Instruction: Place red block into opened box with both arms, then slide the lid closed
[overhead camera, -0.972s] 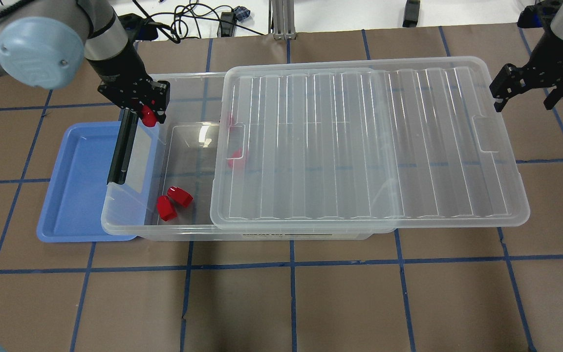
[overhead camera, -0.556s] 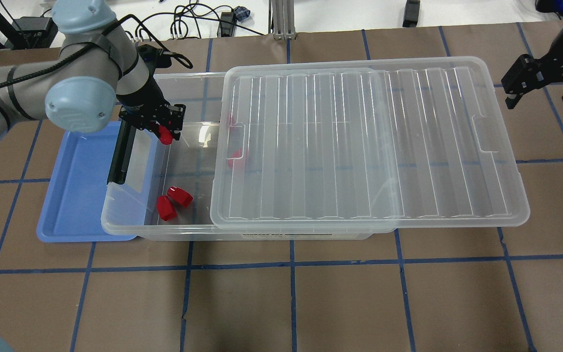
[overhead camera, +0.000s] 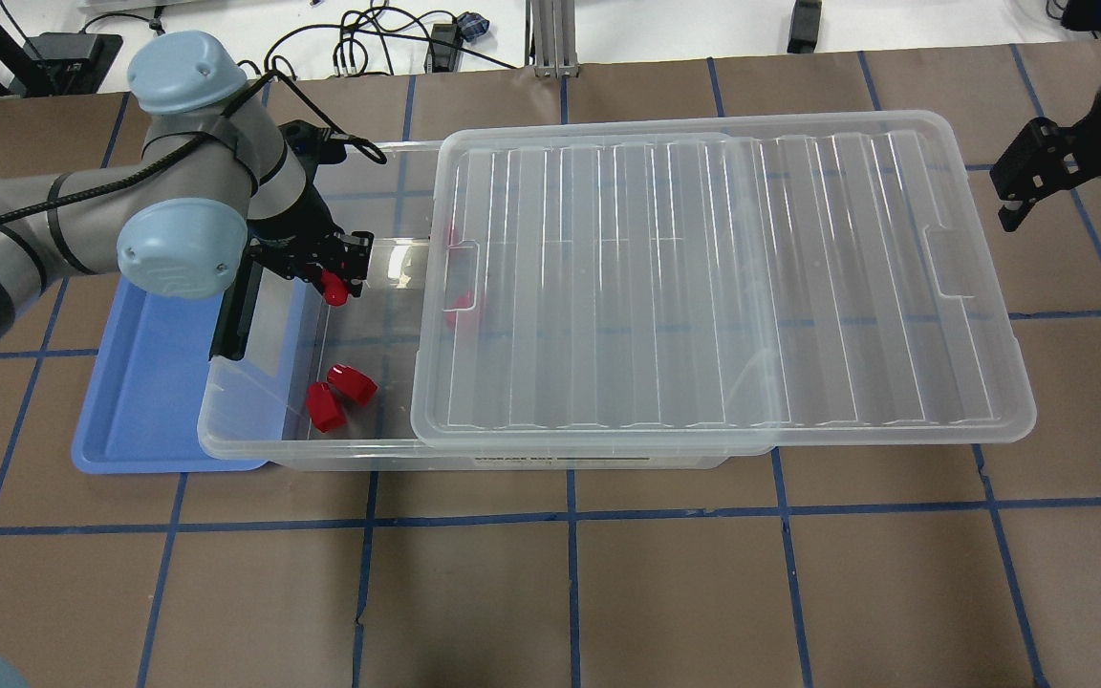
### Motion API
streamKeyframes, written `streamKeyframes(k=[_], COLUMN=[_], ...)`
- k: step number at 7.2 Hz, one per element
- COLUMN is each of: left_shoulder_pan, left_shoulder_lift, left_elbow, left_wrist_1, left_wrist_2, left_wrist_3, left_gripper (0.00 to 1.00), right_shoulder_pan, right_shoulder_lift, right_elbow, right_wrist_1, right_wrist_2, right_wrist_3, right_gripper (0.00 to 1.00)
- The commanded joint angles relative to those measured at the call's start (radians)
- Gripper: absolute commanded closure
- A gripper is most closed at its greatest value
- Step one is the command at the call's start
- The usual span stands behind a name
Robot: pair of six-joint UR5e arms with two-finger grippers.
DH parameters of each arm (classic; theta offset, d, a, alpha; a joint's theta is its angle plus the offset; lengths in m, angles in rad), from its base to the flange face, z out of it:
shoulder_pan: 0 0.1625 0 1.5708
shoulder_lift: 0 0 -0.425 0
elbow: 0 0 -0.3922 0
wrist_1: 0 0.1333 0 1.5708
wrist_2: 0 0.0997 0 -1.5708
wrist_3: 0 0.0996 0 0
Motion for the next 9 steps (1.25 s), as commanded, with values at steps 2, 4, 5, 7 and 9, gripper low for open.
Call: streamKeyframes(k=[2, 4, 5, 7, 9], left_shoulder_pan=[-0.005, -0.007, -0.016, -0.019, -0.019], left_shoulder_lift=[-0.07, -0.098, -0.074, -0.017, 0.043], left_elbow=[-0.033, -0.036, -0.03, 0.006, 0.139], left_wrist_1=[0.119, 0.147, 0.132, 0.034, -0.224], left_wrist_2=[0.002, -0.002, 0.002, 0.004, 0.007], left_wrist_3=[0.007, -0.014, -0.012, -0.009, -0.009], left_gripper=[1.0, 0.28, 0.03, 0.0, 0.0], right_shoulder_pan=[-0.009, -0.024, -0.027, -0.041, -0.048], right_shoulder_lift=[0.0, 0.001, 0.001, 0.001, 0.023], right_elbow=[0.0, 0.0, 0.0, 0.0, 0.003], right_wrist_1=[-0.002, -0.004, 0.002, -0.007, -0.007], right_wrist_2=[0.002, 0.002, 0.002, 0.0, 0.0], right_wrist_3=[-0.003, -0.009, 0.0, 0.002, -0.01], right_gripper=[0.0, 0.0, 0.0, 0.0, 0.0])
